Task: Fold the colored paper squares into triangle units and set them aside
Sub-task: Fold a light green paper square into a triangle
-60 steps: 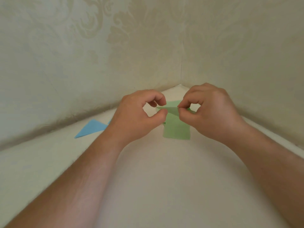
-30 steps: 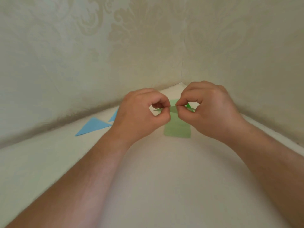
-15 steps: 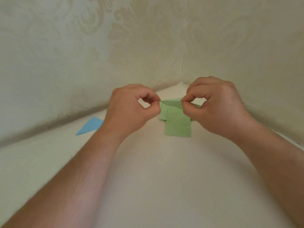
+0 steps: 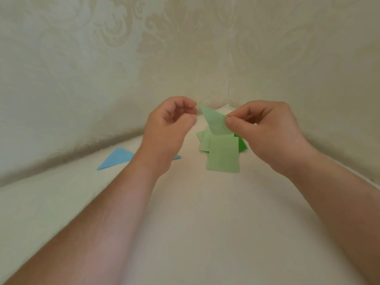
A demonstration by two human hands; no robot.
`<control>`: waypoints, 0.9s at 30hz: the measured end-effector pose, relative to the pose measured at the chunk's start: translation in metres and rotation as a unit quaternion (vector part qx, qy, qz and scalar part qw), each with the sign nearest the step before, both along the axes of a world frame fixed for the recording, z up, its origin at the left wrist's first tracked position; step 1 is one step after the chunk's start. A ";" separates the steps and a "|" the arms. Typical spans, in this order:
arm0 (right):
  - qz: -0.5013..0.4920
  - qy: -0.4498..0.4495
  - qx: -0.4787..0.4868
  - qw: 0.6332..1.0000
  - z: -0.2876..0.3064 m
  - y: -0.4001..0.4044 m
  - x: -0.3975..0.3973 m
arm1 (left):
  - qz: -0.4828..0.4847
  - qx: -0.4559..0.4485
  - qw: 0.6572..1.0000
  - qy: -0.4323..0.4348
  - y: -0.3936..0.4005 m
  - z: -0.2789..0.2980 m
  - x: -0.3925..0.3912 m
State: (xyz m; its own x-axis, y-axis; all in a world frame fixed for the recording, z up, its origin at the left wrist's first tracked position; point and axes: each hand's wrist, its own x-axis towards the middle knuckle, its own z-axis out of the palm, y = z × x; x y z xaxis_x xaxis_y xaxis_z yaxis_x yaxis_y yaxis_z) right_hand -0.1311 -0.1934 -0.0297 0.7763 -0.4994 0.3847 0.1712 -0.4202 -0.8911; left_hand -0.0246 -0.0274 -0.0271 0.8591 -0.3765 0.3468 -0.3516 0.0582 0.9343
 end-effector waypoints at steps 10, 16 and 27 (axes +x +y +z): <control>0.066 0.058 0.022 0.996 -0.004 0.008 0.001 | -0.028 -0.006 0.999 0.013 -0.007 -0.006 -0.007; 0.053 0.022 0.014 0.998 0.001 0.002 0.000 | -0.075 0.091 0.992 -0.047 -0.001 -0.005 -0.015; 0.087 0.038 -0.035 0.995 0.002 0.000 -0.002 | -0.105 0.123 0.986 -0.039 0.000 -0.001 -0.016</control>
